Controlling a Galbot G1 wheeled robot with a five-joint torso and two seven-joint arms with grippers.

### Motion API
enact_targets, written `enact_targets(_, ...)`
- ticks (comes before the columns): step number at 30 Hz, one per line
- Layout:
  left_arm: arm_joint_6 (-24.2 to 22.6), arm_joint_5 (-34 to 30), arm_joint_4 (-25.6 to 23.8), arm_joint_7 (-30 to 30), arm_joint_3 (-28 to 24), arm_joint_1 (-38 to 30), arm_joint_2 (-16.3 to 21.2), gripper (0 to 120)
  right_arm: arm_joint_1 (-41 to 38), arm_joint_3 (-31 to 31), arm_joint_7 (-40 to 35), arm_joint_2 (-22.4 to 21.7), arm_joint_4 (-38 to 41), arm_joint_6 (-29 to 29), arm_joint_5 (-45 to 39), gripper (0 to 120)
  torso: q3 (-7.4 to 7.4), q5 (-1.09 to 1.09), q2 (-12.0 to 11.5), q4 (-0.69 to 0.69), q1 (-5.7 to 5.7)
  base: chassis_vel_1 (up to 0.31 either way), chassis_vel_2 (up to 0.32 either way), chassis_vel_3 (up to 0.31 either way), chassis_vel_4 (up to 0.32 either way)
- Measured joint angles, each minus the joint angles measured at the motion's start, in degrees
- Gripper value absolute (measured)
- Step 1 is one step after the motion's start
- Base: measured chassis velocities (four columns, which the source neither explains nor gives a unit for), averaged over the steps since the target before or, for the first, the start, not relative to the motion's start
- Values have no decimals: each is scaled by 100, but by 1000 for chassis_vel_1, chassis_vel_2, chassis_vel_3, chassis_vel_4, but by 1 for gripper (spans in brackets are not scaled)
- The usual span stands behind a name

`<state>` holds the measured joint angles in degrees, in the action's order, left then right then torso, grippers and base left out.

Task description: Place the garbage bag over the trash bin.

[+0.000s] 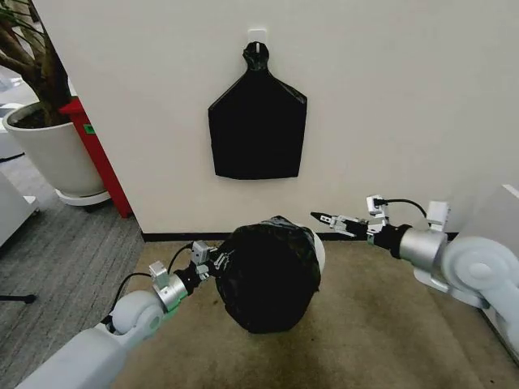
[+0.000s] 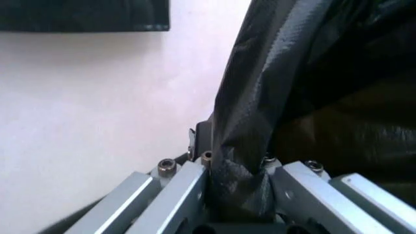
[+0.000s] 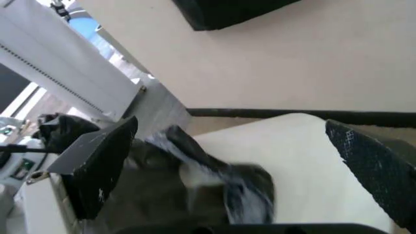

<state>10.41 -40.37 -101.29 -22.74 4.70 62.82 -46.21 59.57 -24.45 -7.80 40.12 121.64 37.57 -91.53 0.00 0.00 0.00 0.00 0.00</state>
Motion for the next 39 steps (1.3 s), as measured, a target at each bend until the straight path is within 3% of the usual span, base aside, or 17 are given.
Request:
enact_targets(19,258,374,-36,-100,-45,-98,-25,0,-238,930,-165,376,-222,-106,466,100,0,0,0,0,0,0,0,0,0)
enact_targets(33,278,221,-242,-205,47,53,55,0,-342,1050,-115,509,-805,-126,990,100,0,0,0,0,0,0,0,0,0)
enact_targets(39,281,129,-246,-181,47,89,34,0,-321,832,-148,526,-794,-214,922,100,0,0,0,0,0,0,0,0,0)
